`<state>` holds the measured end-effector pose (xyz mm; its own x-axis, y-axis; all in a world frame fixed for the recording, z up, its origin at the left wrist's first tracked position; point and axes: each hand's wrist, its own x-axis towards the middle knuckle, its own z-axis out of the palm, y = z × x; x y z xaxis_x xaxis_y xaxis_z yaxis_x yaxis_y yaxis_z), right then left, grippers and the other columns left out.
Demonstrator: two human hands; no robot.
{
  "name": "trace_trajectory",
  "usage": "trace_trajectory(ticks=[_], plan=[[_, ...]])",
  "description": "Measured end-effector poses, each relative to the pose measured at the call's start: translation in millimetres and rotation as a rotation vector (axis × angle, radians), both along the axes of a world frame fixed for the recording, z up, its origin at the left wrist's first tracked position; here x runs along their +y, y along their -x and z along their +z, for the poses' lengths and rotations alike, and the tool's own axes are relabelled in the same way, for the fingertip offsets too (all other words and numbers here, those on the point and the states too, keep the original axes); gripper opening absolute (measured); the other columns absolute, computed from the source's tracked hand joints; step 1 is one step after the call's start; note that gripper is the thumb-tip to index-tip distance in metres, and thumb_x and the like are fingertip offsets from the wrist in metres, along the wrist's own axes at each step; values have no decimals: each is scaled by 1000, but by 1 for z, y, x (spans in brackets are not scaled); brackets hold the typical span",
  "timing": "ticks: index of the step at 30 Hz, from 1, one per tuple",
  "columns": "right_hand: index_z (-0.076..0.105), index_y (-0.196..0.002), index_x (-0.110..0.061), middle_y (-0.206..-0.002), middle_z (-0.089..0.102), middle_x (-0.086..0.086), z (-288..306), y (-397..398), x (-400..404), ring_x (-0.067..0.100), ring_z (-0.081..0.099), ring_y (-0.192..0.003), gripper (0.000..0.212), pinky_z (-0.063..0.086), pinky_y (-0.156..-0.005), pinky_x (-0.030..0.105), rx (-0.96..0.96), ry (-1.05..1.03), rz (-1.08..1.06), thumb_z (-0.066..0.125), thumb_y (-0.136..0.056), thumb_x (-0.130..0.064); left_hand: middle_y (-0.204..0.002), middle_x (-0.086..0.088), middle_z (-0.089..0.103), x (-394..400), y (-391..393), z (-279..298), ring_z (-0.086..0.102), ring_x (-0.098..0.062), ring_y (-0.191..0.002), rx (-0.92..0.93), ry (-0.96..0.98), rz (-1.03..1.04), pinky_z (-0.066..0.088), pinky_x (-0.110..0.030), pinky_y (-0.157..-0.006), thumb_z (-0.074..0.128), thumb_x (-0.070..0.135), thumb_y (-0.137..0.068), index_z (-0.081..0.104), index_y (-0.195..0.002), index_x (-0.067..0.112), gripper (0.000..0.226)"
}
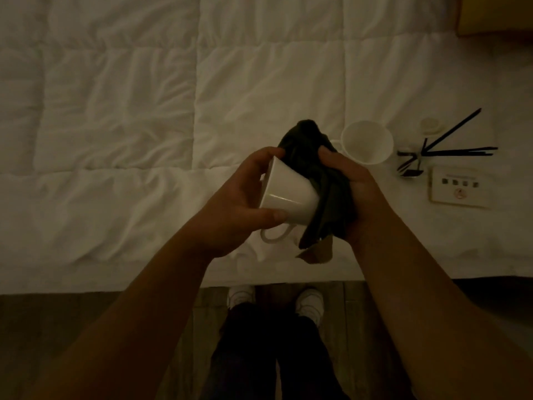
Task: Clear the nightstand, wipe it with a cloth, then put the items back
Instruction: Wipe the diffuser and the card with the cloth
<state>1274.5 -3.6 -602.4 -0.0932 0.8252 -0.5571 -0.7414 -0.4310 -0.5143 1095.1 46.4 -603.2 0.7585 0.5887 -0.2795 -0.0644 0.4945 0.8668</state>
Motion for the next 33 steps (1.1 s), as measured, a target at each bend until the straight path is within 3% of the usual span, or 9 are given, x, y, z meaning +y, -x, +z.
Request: trace_trajectory(ticks=[5,9,11,14,16,19,24,28,33], plan=[[74,-107,-19,-105,72,8,-4,1,-10,25,69,-97,38,56,-77,38,179,-29,-135,58,-82,-43,-124,-12,53,-9,-14,4,56,-33,-110,-223,267,145,54,-39,-82,82,16,-66,45,-130,18,74],[74,-107,-23,-112,71,3,-2,12,-11,20,64,-109,48,52,-88,35,251,-118,-306,38,-92,-50,-112,-16,61,-29,-37,14,66,-29,-92,-225,521,400,57,-38,-66,89,30,-53,45,-131,13,91],[67,-118,-16,-120,66,6,0,16,-11,23,61,-114,51,50,-95,38,258,-120,-382,36,-92,-47,-108,-16,64,-36,-49,23,68,-26,-82,-154,592,475,58,-35,-59,81,37,-62,42,-138,7,90],[40,-143,-9,-137,52,13,2,25,-14,29,51,-125,57,44,-103,44,85,-58,-435,31,-97,-42,-131,-20,55,-41,-63,30,63,-29,-104,-142,672,603,56,-40,-86,58,37,-76,40,-141,4,75],[42,-141,-17,-135,55,12,5,31,-18,31,54,-123,49,47,-97,45,-55,-58,-485,38,-97,-39,-137,-21,52,-42,-69,34,55,-33,-119,-197,715,651,45,-43,-102,56,37,-76,41,-140,5,74],[55,-130,-27,-126,63,3,12,37,-23,25,61,-115,37,52,-91,41,-276,-59,-500,52,-95,-36,-138,-20,51,-42,-73,31,52,-33,-125,-192,684,671,38,-46,-108,58,38,-79,39,-142,6,73],[51,-133,-32,-128,62,-6,13,51,-25,17,59,-117,38,50,-96,44,-522,-109,-372,57,-96,-33,-139,-19,50,-36,-70,21,51,-34,-125,-133,566,731,37,-50,-107,61,41,-81,36,-144,12,73],[54,-126,-39,-118,65,-12,16,49,-15,12,63,-110,33,52,-91,40,-464,-57,-407,55,-93,-44,-132,-17,57,-44,-66,15,60,-31,-115,-63,548,684,51,-42,-91,59,39,-79,40,-141,14,69],[48,-136,-18,-131,57,15,15,25,-3,35,55,-119,46,45,-98,54,-231,24,-349,43,-97,-42,-104,-13,66,-38,-56,15,67,-24,-82,14,414,505,54,-31,-64,54,38,-82,39,-139,6,68]])
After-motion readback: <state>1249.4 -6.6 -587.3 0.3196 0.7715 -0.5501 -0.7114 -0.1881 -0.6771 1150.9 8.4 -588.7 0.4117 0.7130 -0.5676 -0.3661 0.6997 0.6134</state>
